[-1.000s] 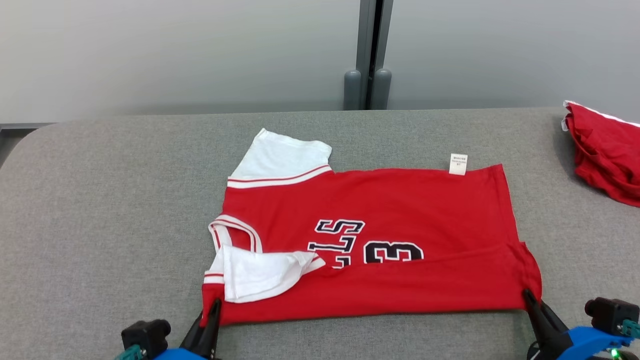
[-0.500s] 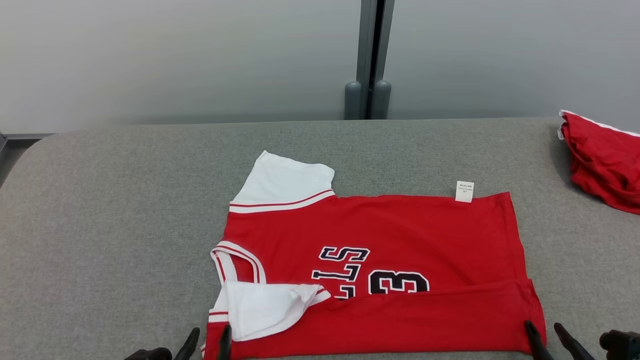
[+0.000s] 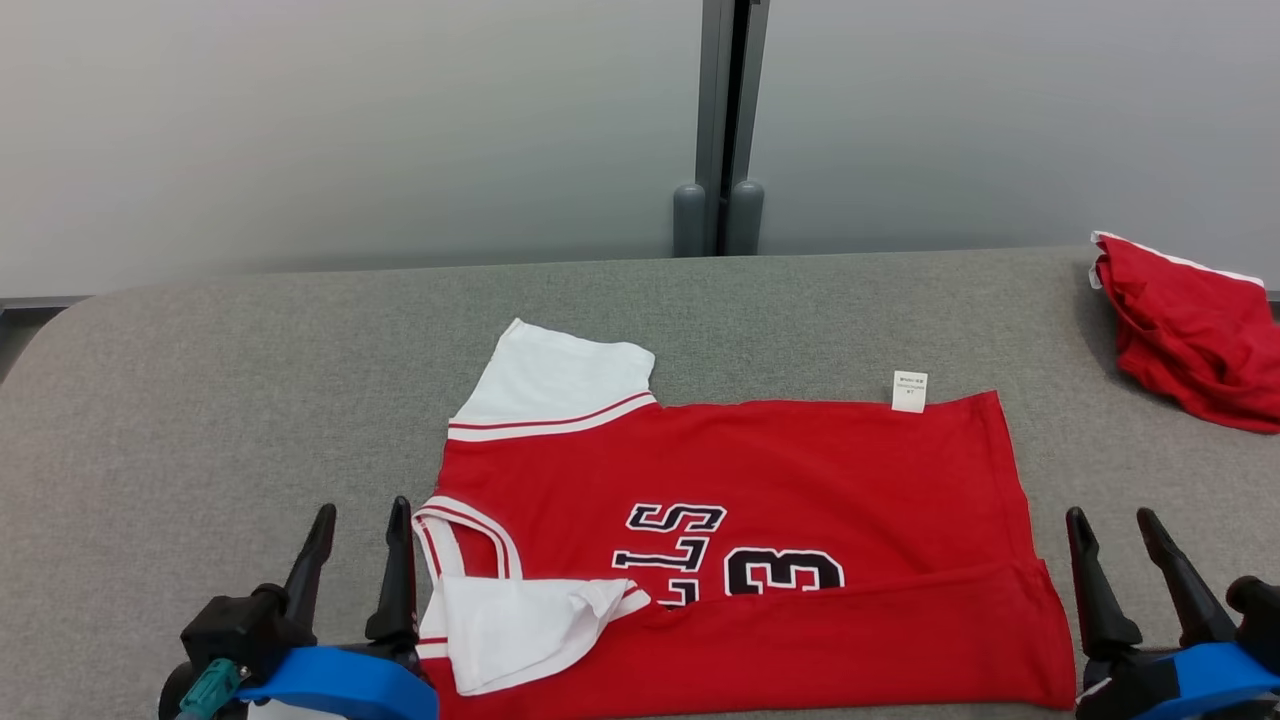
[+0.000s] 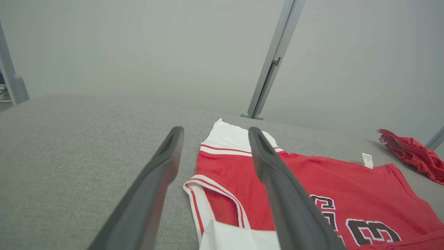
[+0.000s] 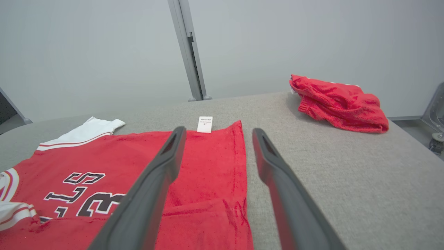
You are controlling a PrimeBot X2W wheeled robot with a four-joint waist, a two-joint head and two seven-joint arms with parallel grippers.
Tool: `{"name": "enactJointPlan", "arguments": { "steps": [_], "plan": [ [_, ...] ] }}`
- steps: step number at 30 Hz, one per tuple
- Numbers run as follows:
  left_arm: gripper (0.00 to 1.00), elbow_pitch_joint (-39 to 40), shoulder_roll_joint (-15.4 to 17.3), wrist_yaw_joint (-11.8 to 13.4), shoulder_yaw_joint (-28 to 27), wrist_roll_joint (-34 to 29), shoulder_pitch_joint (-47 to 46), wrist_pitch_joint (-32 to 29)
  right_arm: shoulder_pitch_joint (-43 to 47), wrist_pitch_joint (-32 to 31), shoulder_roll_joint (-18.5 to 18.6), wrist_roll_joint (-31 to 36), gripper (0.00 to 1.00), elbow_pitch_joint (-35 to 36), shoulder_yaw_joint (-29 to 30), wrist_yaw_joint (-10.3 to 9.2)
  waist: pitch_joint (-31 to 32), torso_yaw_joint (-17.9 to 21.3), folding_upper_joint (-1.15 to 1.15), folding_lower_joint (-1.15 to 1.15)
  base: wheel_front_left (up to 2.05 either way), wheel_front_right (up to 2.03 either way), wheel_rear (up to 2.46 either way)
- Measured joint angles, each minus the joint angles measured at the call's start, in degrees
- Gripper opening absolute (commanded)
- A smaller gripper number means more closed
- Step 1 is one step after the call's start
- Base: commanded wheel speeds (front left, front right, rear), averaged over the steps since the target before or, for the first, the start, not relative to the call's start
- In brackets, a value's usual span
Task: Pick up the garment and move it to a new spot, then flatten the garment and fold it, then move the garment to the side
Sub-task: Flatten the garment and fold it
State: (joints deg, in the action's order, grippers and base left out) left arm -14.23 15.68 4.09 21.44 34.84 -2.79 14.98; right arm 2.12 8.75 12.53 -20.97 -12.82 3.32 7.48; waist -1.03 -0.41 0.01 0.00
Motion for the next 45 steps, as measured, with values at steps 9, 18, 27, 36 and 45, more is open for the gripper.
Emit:
{"name": "enactJointPlan", "arguments": {
  "steps": [9,18,27,36,45],
  "plan": [
    [1.00,2.59,-2.74,-1.25,-7.50,-9.72,-1.16,0.01,-4.08,5.04,-3.46,4.30,1.00,3.23,-3.00,0.01,0.56,0.54,0.00,0.00,0.00,0.00,0.00],
    [1.00,0.75,-4.75,-4.48,-11.28,-16.18,-1.51,0.01,-3.54,6.14,-7.06,8.34,1.00,3.23,-4.77,0.01,0.93,0.19,-0.01,0.00,0.00,0.00,0.00],
    [1.00,-1.32,-6.70,-6.23,-14.29,-20.70,-0.89,0.01,-0.10,6.23,-8.72,9.43,1.00,2.76,-2.92,0.00,1.15,-0.31,-0.01,0.00,0.00,0.00,0.00],
    [1.00,-3.47,-8.28,-8.22,-16.63,-22.58,-0.23,0.01,0.51,6.24,-9.22,10.79,1.00,1.81,-2.03,0.01,1.36,-0.14,-0.01,0.00,0.00,0.00,0.00],
    [1.00,-4.03,-9.09,-9.27,-18.47,-23.90,-0.23,0.01,0.51,6.24,-9.39,11.01,1.00,0.87,-1.98,0.01,1.64,-0.21,-0.01,0.00,0.00,0.00,0.00]
  ]
}}
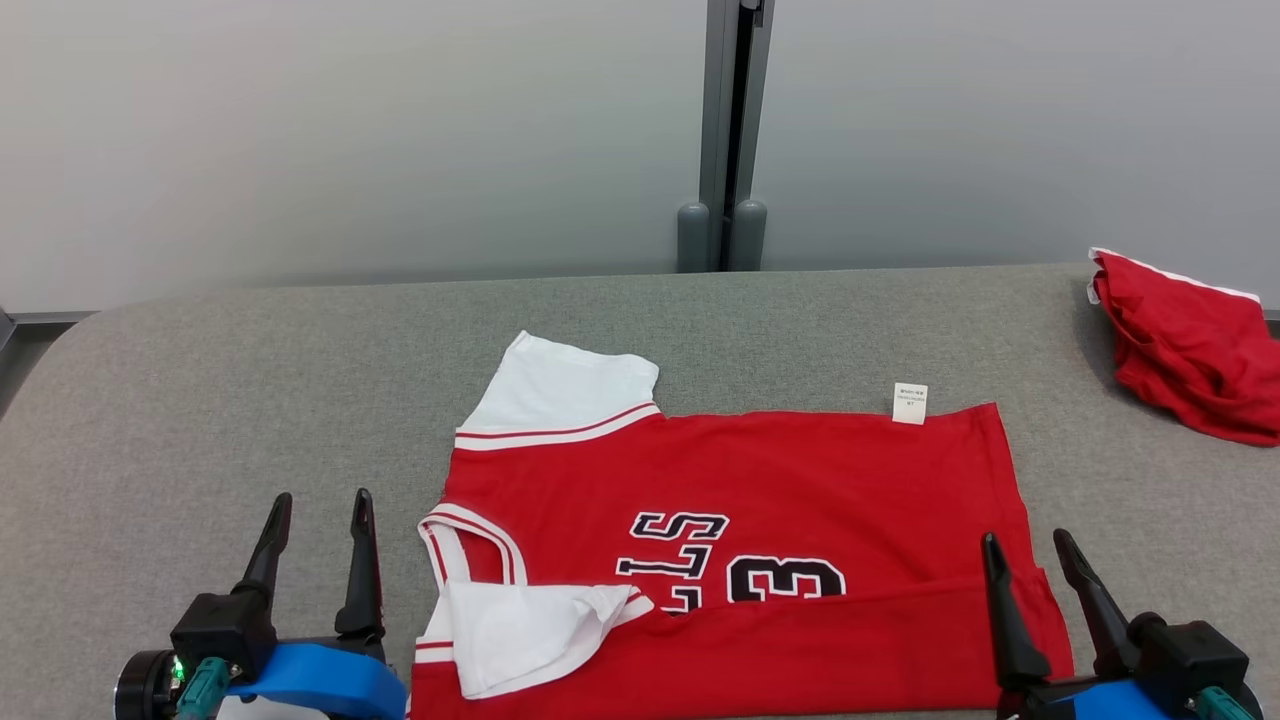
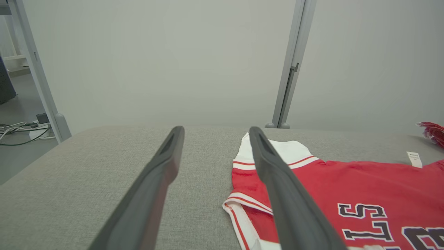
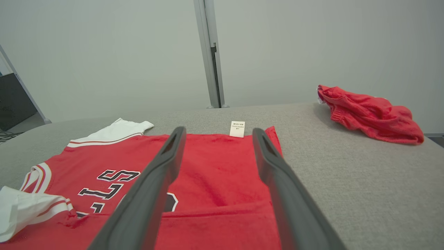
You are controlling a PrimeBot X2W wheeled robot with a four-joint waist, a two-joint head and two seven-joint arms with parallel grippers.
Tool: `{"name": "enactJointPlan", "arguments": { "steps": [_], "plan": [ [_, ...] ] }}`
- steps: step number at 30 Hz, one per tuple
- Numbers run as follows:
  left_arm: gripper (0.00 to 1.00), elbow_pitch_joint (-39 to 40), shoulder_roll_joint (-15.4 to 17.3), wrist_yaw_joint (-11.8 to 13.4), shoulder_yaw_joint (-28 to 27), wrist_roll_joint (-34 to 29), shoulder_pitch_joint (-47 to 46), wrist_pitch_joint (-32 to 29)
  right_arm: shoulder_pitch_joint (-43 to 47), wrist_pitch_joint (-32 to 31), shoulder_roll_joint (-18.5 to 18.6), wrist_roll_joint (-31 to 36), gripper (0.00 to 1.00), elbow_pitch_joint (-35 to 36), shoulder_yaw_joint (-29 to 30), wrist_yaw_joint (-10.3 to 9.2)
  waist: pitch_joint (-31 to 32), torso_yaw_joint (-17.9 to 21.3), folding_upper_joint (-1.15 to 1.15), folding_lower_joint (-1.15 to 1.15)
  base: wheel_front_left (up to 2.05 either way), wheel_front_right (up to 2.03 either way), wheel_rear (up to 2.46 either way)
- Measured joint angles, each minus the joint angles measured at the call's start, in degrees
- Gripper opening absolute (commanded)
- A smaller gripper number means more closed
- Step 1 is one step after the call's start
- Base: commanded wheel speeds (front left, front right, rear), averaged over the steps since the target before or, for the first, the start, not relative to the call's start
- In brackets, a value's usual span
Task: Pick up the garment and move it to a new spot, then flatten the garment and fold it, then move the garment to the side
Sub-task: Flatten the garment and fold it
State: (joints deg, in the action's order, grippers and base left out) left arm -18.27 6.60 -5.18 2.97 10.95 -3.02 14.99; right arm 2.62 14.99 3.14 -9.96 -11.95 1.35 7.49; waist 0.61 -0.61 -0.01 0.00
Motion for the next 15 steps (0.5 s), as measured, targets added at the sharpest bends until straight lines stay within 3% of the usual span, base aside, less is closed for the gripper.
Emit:
{"name": "enactJointPlan", "arguments": {
  "steps": [15],
  "plan": [
    [1.00,-1.38,-1.00,-1.13,-1.81,-1.30,-1.53,0.00,-1.61,-0.04,0.40,0.25,1.00,-1.89,0.57,0.00,-0.47,0.38,0.00,0.00,0.00,0.00,0.00]
  ]
}}
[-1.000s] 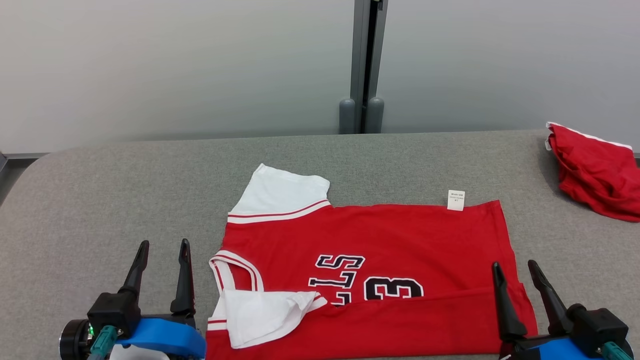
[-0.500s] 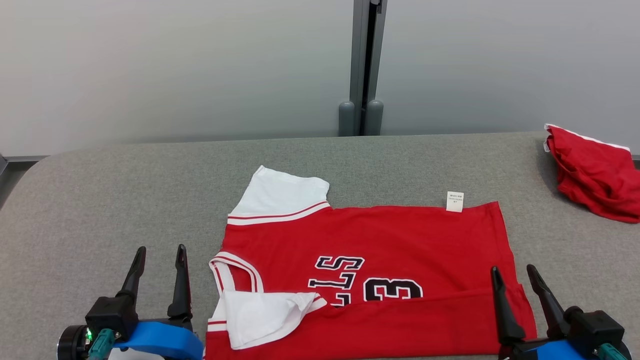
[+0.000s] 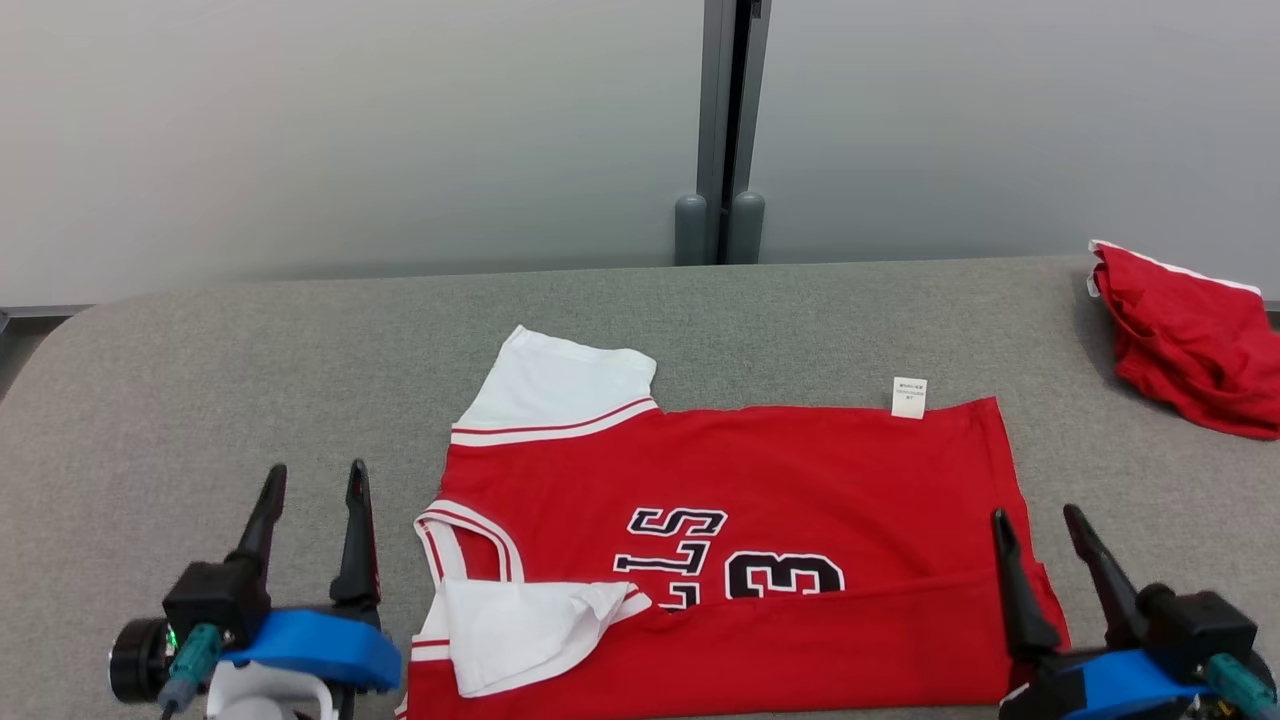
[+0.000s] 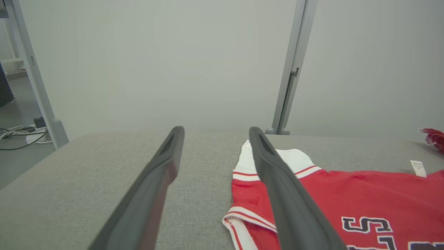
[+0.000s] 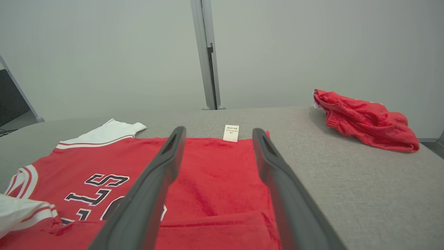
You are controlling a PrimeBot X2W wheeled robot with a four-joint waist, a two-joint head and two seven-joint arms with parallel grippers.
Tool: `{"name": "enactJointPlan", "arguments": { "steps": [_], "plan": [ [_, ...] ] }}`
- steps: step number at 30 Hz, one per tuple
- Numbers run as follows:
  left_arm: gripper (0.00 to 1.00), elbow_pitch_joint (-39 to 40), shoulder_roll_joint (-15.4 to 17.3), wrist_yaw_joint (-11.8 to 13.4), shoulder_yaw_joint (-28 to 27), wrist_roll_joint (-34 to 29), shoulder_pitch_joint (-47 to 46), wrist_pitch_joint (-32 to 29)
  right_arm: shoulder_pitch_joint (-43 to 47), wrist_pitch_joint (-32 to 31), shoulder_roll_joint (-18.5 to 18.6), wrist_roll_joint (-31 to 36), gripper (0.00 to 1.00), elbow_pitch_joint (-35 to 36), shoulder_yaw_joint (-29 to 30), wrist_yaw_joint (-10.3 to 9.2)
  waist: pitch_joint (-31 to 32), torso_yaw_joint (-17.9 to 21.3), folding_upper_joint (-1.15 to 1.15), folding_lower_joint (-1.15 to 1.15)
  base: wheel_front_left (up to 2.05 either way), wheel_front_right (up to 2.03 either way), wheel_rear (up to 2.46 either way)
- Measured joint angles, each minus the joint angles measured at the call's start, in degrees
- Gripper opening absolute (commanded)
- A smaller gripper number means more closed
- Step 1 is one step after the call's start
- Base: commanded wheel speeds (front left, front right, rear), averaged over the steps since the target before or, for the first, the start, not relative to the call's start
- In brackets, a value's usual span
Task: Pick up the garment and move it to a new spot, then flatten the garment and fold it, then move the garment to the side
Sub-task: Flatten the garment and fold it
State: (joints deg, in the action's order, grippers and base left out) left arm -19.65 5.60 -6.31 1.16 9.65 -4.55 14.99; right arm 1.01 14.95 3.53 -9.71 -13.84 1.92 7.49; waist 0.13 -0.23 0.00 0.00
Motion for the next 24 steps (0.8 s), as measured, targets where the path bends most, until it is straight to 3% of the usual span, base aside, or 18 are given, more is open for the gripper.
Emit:
{"name": "enactJointPlan", "arguments": {
  "steps": [11,19,24],
  "plan": [
    [1.00,-6.77,4.88,-0.82,5.22,1.75,-21.24,-0.89,-14.95,-7.73,8.15,-0.55,1.00,-1.42,0.11,0.00,-6.81,2.08,0.00,0.02,0.00,0.00,0.00],
    [1.00,-12.83,9.90,-1.12,14.17,9.58,-37.79,-7.19,-27.09,-13.43,12.01,-1.87,1.00,-5.01,-4.75,0.00,-15.61,5.42,-0.01,0.03,0.00,0.00,0.00],
    [1.00,-17.19,12.89,-1.12,19.94,15.97,-45.25,-11.68,-32.66,-14.66,12.24,-3.14,1.00,-8.03,-8.04,0.00,-20.78,7.30,-0.02,0.03,0.00,0.00,0.00]
  ]
}}
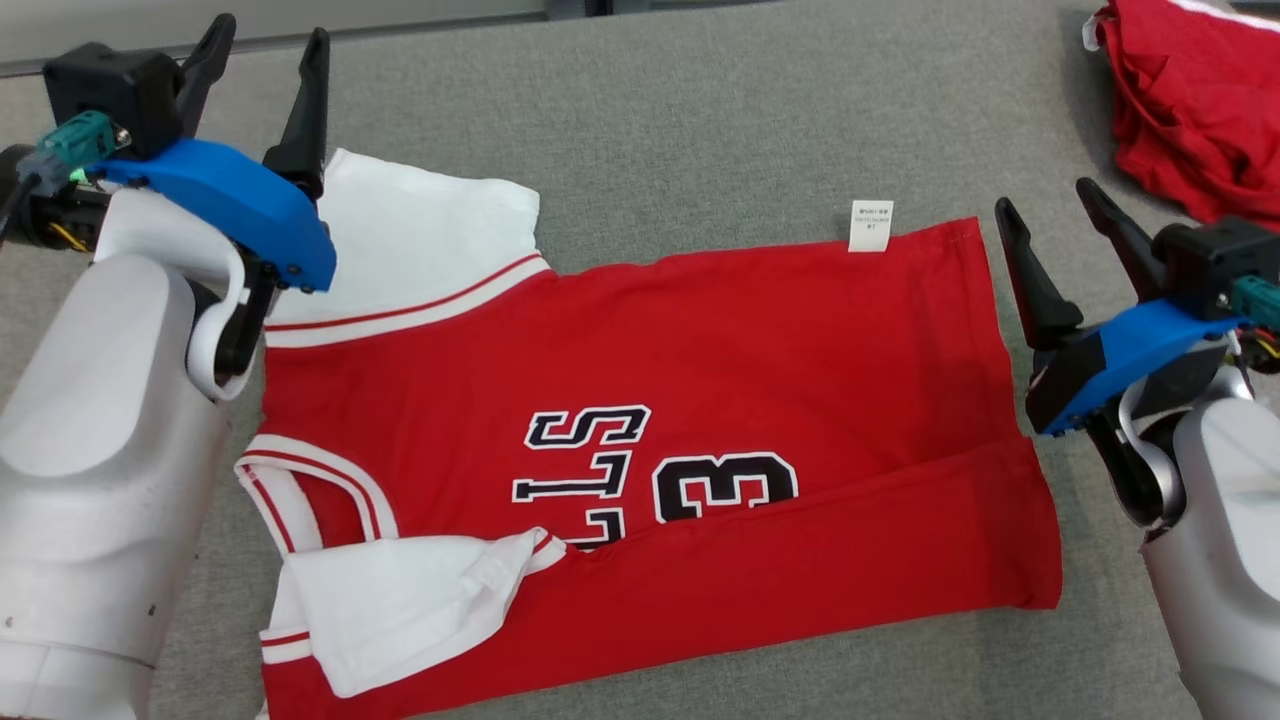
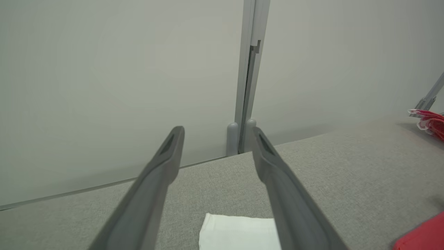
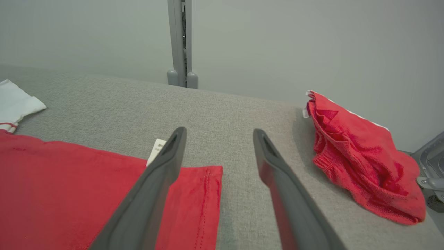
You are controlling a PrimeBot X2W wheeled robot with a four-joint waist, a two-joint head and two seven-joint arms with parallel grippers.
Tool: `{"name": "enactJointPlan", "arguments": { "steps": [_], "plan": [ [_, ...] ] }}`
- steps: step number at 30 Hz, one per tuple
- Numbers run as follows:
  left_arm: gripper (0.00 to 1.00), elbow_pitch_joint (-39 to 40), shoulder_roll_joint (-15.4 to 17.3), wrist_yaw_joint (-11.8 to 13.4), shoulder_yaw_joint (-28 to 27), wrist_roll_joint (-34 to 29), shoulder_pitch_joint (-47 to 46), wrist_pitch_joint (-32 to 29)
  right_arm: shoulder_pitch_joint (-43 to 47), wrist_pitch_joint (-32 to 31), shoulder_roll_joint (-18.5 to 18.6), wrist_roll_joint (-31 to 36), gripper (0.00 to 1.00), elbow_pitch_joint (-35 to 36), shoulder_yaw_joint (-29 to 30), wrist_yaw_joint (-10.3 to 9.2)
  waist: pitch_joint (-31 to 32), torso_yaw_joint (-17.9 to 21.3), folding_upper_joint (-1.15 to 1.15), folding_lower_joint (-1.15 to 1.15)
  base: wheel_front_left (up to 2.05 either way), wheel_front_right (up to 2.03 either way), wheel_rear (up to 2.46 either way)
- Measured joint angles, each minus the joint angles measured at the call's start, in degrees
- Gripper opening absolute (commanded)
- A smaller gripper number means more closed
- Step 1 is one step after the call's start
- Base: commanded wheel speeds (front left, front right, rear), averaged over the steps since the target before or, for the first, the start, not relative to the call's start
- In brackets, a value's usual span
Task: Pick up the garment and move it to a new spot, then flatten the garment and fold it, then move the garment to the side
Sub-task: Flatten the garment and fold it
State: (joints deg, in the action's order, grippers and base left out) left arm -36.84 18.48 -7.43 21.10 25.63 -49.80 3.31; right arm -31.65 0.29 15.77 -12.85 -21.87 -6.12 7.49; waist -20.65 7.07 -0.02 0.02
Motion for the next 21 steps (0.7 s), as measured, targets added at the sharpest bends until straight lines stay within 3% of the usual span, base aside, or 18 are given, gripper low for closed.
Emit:
{"name": "enactJointPlan", "arguments": {
  "steps": [8,21],
  "plan": [
    [1.00,-6.78,3.45,-0.01,9.00,7.53,-6.06,-6.51,-5.34,2.38,-0.63,-1.29,1.00,-4.14,-3.44,0.00,-5.42,2.32,0.00,-0.01,0.00,0.00,0.00],
    [1.00,-15.50,5.84,-0.02,15.47,15.16,-7.34,-8.53,-9.12,5.91,-0.77,-3.60,1.00,-8.62,-6.88,0.00,-8.58,4.69,0.01,-0.02,0.00,0.00,0.00]
  ]
}}
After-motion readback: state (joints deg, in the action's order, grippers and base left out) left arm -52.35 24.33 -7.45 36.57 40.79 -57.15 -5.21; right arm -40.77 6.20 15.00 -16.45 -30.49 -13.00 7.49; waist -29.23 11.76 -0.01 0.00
